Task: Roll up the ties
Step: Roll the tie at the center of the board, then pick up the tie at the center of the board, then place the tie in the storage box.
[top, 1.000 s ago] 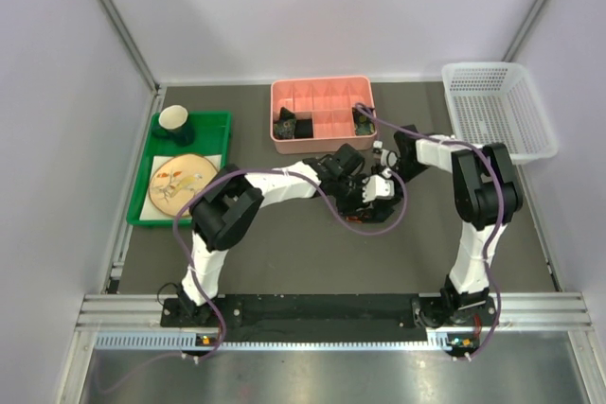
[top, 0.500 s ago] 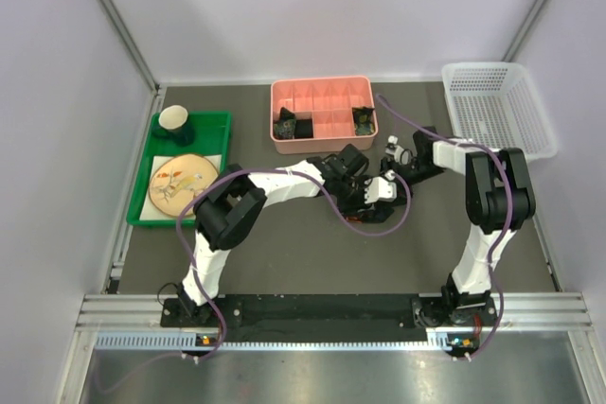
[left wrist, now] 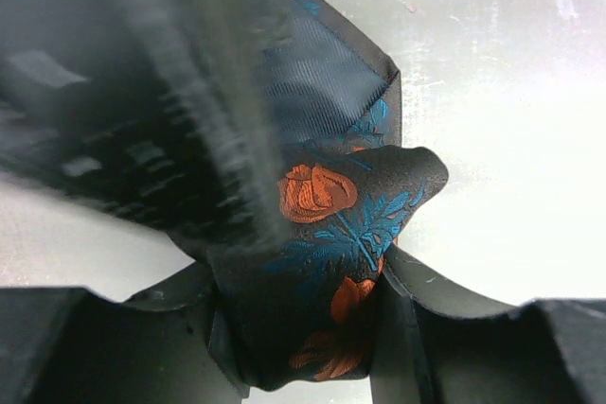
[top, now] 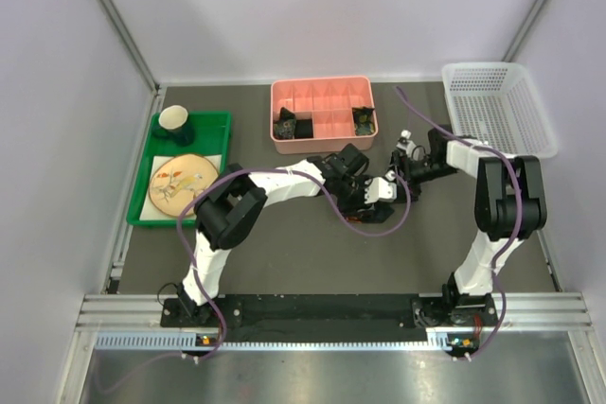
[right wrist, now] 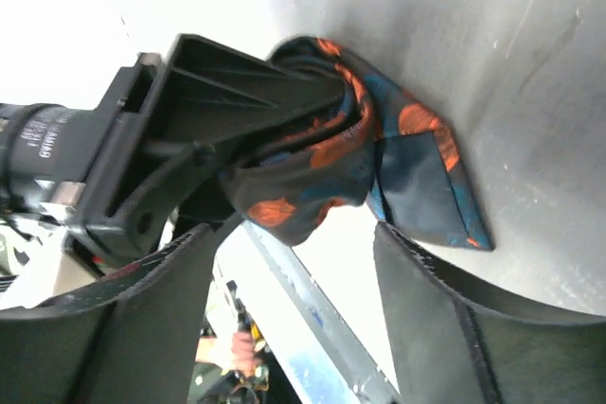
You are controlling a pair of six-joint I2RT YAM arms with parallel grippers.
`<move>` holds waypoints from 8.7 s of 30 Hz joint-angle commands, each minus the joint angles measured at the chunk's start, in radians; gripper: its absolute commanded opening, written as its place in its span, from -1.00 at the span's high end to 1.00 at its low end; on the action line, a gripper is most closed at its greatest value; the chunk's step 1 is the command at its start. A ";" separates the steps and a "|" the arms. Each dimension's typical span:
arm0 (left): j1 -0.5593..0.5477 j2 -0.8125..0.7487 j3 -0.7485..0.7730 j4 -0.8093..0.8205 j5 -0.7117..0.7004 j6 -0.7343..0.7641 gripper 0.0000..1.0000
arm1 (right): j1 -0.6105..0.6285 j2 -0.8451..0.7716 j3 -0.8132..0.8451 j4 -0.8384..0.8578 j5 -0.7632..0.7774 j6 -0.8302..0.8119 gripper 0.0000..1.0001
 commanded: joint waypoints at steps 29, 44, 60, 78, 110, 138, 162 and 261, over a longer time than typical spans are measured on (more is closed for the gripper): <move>0.112 -0.094 -0.285 0.474 0.351 -0.182 -0.37 | 0.139 0.126 -0.022 0.126 0.325 -0.009 1.00; 0.056 0.000 -0.177 0.323 0.248 -0.141 0.64 | 0.137 0.153 0.042 0.057 0.411 -0.026 0.90; 0.028 0.049 -0.174 0.014 0.024 -0.001 1.00 | -0.021 -0.025 0.016 -0.110 0.228 -0.119 -0.97; 0.025 0.061 -0.146 -0.009 0.024 0.011 1.00 | 0.036 0.102 -0.097 0.212 0.024 -0.001 -0.91; 0.031 0.029 -0.153 0.032 0.046 -0.070 0.40 | 0.078 -0.062 -0.159 0.312 0.009 0.114 1.00; 0.485 -0.656 -0.236 -0.078 0.197 -0.477 -0.98 | 0.171 -0.105 0.693 -0.335 0.492 -0.631 1.00; 0.906 -1.000 -0.506 -0.113 0.313 -0.719 -0.98 | 0.490 0.241 1.041 -0.075 1.035 -1.402 1.00; 0.924 -0.980 -0.494 -0.115 0.337 -0.690 -0.98 | 0.467 0.479 1.070 0.016 1.168 -1.271 1.00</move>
